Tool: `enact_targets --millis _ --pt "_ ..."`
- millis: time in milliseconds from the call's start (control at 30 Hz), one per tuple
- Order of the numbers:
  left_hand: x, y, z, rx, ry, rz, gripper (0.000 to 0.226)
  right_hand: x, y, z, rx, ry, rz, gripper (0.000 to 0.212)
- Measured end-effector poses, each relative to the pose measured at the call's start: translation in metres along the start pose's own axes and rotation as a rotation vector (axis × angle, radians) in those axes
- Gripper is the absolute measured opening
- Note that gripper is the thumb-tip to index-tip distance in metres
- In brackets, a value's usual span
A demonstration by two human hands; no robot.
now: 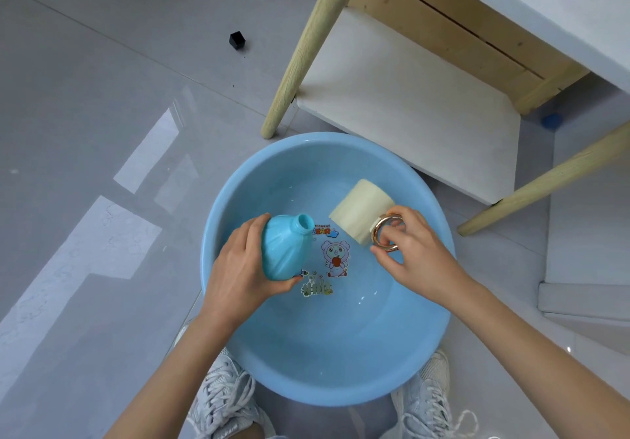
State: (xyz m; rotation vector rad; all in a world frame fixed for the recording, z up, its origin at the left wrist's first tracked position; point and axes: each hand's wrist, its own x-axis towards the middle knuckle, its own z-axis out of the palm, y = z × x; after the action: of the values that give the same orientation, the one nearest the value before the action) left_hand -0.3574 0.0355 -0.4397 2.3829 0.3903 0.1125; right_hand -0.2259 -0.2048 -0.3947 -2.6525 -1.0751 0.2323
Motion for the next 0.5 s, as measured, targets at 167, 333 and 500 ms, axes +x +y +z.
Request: enact_targets --millis 167,333,500 --pt "0.000 0.001 0.000 0.027 -0.003 0.005 0.100 0.011 0.003 0.021 -0.217 -0.069 -0.095 0.021" --pt "0.000 0.001 0.001 0.041 -0.012 0.010 0.100 0.015 0.007 0.037 -0.363 -0.129 -0.045 0.046" --pt "0.000 0.000 0.001 0.038 -0.016 0.013 0.100 -0.003 0.016 0.041 -0.418 -0.138 0.050 0.050"
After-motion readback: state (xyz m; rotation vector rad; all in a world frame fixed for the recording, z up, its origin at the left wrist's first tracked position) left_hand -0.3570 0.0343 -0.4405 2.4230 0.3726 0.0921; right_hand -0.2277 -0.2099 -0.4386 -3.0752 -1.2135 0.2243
